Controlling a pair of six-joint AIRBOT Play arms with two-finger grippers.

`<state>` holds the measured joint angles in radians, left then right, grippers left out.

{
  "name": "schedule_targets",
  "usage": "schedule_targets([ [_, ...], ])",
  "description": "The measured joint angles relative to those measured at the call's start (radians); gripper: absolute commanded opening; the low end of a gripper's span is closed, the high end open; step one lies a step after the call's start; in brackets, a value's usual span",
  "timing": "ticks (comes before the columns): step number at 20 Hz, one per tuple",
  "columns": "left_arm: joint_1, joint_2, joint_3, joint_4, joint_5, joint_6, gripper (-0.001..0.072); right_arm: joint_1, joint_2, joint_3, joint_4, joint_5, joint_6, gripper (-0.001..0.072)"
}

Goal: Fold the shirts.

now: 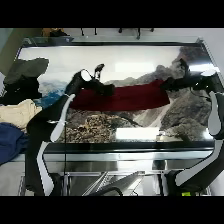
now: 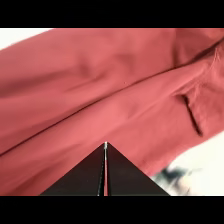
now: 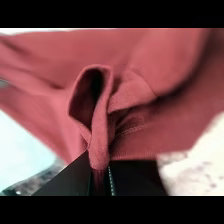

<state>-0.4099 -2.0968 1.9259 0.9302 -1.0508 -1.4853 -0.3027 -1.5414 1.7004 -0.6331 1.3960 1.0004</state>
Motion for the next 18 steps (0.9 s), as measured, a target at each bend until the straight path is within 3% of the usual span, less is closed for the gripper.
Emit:
schedule_targets([
  [5, -0.15, -0.097, 0.003, -0.111, 0.182, -0.005, 0.0017, 0.0, 0.092, 0.142, 0.042, 0.1, 0.047, 0.0031],
  [8, -0.184, -0.121, 0.051, -0.16, 0.204, -0.007, 0.0017, 0.0, 0.118, 0.184, 0.077, 0.118, 0.062, 0.0031],
  [13, -0.068, 0.006, 0.153, -0.19, 0.012, 0.024, 0.0017, 0.027, 0.131, 0.205, 0.126, 0.122, 0.081, 0.0031],
  [18, 0.207, 0.363, 0.066, -0.197, -0.129, 0.07, 0.0018, 0.234, 0.109, 0.209, 0.162, -0.005, 0.077, 0.0033],
])
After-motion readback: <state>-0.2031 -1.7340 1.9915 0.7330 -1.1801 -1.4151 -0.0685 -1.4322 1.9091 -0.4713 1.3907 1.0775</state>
